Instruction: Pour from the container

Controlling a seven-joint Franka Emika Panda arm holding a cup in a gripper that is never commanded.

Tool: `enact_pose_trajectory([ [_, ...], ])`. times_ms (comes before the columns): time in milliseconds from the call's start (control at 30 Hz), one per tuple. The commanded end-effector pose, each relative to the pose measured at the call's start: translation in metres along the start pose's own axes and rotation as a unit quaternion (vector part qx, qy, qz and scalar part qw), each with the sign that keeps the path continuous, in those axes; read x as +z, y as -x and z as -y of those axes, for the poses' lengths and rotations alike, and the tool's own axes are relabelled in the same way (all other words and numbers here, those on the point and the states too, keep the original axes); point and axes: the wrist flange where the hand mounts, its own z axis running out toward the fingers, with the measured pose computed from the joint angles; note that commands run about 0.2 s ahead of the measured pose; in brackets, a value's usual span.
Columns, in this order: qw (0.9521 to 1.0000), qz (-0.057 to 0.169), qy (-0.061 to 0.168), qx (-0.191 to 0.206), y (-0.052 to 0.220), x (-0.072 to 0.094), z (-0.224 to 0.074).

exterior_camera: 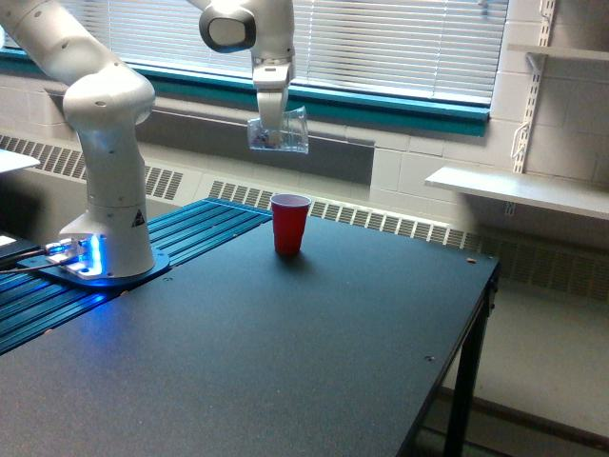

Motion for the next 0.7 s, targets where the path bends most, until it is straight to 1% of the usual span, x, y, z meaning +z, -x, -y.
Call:
enact_pose_trajectory([
  [33,0.9994,0.021,0.011,-0.026,0.024,0.015,0.004],
  [267,0.9985,0.040,0.020,-0.033,0.035,0.029,0.004],
  [467,0.9979,0.047,0.031,-0.031,0.038,0.041,0.002],
  [700,0.9969,0.057,0.045,-0.031,0.035,0.059,-0.004],
])
